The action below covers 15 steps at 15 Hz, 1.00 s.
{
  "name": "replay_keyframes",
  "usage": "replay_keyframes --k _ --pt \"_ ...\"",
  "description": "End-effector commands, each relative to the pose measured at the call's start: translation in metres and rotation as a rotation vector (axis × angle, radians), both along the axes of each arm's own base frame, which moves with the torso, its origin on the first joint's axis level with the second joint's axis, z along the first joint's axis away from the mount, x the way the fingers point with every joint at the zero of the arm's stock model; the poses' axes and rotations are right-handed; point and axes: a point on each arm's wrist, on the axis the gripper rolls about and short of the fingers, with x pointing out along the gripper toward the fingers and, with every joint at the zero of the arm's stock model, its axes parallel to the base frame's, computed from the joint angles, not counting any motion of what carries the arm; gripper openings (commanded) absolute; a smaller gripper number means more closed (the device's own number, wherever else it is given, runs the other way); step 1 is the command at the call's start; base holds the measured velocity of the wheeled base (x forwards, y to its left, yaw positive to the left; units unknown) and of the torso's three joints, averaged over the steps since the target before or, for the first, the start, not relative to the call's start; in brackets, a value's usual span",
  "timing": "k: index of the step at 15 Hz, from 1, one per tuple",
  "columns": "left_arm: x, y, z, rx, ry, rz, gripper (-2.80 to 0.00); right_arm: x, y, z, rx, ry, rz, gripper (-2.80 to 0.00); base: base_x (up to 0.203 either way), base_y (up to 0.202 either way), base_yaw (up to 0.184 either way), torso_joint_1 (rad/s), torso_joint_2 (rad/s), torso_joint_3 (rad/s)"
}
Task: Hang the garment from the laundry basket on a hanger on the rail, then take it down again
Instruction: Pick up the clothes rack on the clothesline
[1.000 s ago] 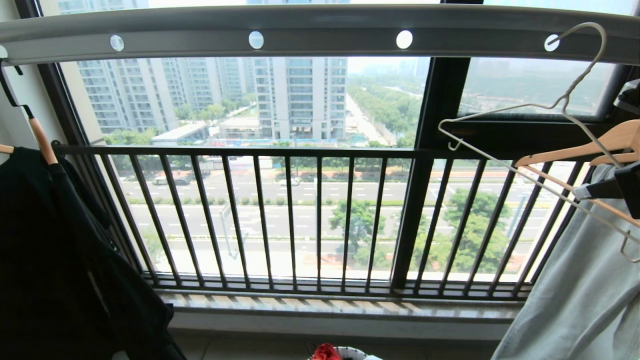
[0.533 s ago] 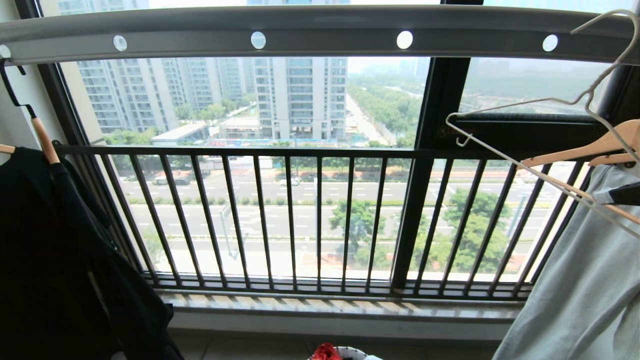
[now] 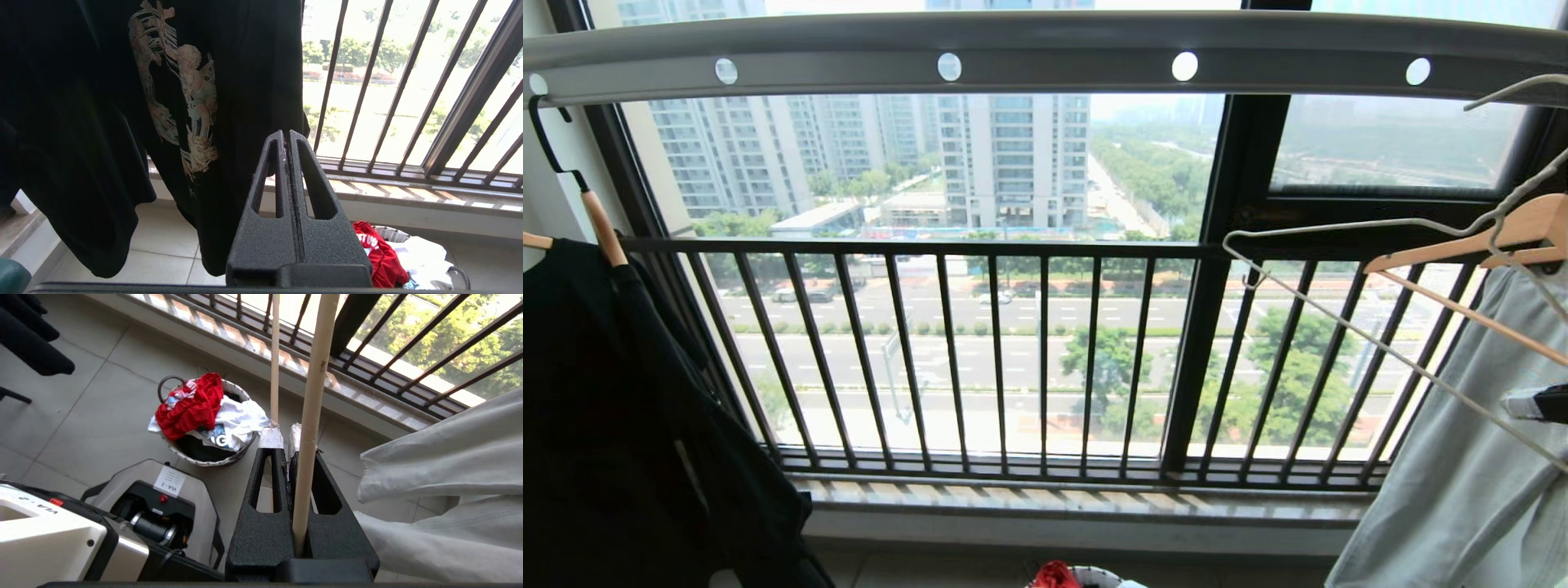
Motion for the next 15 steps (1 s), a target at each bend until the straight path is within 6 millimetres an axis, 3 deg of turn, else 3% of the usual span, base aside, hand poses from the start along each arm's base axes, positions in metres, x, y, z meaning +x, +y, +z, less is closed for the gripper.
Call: replay_keyframes --k 1,5,11,15 --pt "0.0 0.0 0.0 -0.001 0.001 0.001 -2.8 -0.009 0.002 -0.015 0.062 0.042 0.072 -2.8 0.0 0.0 0.0 0.0 0.0 0.0" --pt "0.0 0.0 0.0 -0.001 0.0 0.001 -2.8 -0.01 0.006 -0.036 0.178 0.123 0.2 -2.8 0.0 0.0 0.0 0.0 0.0 0.0" --pt "0.0 0.0 0.0 -0.001 0.001 0.001 -2.8 0.024 0.008 -0.053 0.317 0.233 0.354 -2.8 0.0 0.0 0.0 0.0 0.0 0.0" --pt "0.0 0.0 0.0 -0.001 0.001 0.001 -2.8 0.046 0.01 -0.056 0.361 0.132 0.531 -2.8 0.0 0.0 0.0 0.0 0.0 0.0"
